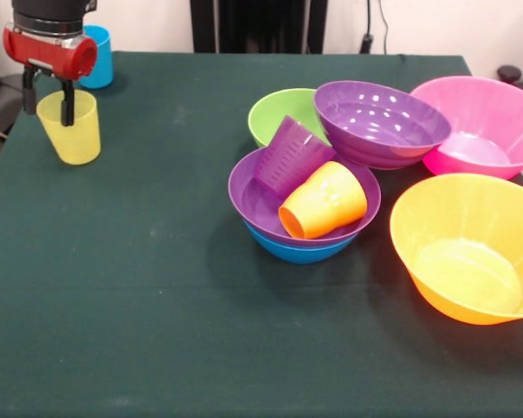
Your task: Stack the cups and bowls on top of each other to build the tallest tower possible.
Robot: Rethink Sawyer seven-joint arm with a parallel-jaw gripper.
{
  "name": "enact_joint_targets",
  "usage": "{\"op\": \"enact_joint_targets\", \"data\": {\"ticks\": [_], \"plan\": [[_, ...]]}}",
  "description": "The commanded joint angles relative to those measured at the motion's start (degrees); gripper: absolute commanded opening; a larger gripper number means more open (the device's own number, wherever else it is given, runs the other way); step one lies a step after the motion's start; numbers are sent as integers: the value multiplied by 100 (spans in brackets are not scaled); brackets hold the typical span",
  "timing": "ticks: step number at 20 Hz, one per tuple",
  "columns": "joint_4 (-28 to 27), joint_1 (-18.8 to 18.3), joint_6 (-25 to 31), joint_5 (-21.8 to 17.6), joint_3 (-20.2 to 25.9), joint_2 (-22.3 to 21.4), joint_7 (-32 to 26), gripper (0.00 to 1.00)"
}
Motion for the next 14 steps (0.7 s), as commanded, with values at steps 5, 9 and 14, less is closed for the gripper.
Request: {"op": "enact_joint_targets", "data": {"ticks": [5, 9, 14], "plan": [[-202, 544, -119, -212, -22, 246, 407, 100], [-223, 641, -189, -237, -115, 264, 400, 100], [-275, 738, -172, -174, -196, 287, 409, 100]]}}
